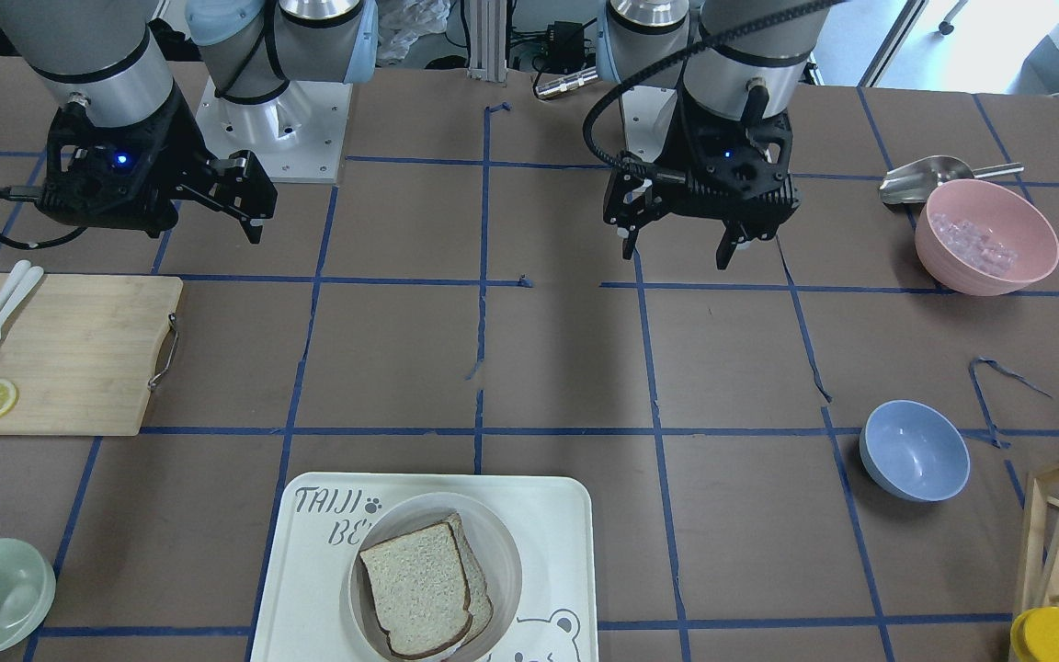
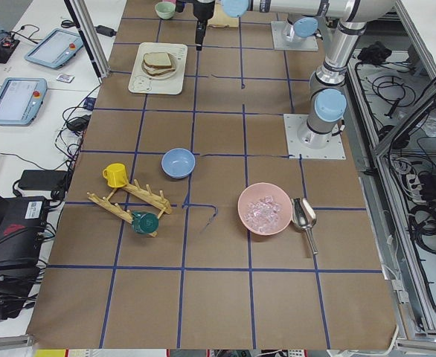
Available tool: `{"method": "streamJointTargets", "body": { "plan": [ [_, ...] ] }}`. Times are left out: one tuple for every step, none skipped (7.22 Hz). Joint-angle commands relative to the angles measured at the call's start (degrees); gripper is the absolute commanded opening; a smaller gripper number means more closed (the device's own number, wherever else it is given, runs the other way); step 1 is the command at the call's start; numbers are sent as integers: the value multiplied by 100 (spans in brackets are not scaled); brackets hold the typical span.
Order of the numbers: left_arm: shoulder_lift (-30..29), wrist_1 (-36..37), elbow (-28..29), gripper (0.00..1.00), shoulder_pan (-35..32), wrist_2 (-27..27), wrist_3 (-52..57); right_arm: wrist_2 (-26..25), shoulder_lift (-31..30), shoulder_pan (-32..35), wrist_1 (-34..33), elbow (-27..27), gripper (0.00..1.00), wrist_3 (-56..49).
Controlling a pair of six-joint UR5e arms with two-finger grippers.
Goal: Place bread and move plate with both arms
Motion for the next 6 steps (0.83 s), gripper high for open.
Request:
{"method": "streamJointTargets", "body": {
  "plan": [
    [166,-146,-12,100,149,-56,-23,-9,-6,0,88,-7,100,2],
    [218,-460,31,100,220,-13,-23,-9,-6,0,72,-7,100,2],
    [219,-515,58,100,247,5,3,9,-6,0,71,-16,100,2],
    [219,-533,67,100,264,14,3,9,-14,0,71,-25,100,-15],
    [210,-533,102,100,256,14,3,9,-15,0,71,-25,100,-7],
    [227,-559,154,100,273,14,29,9,-32,0,71,-25,100,-7]
  ]
}}
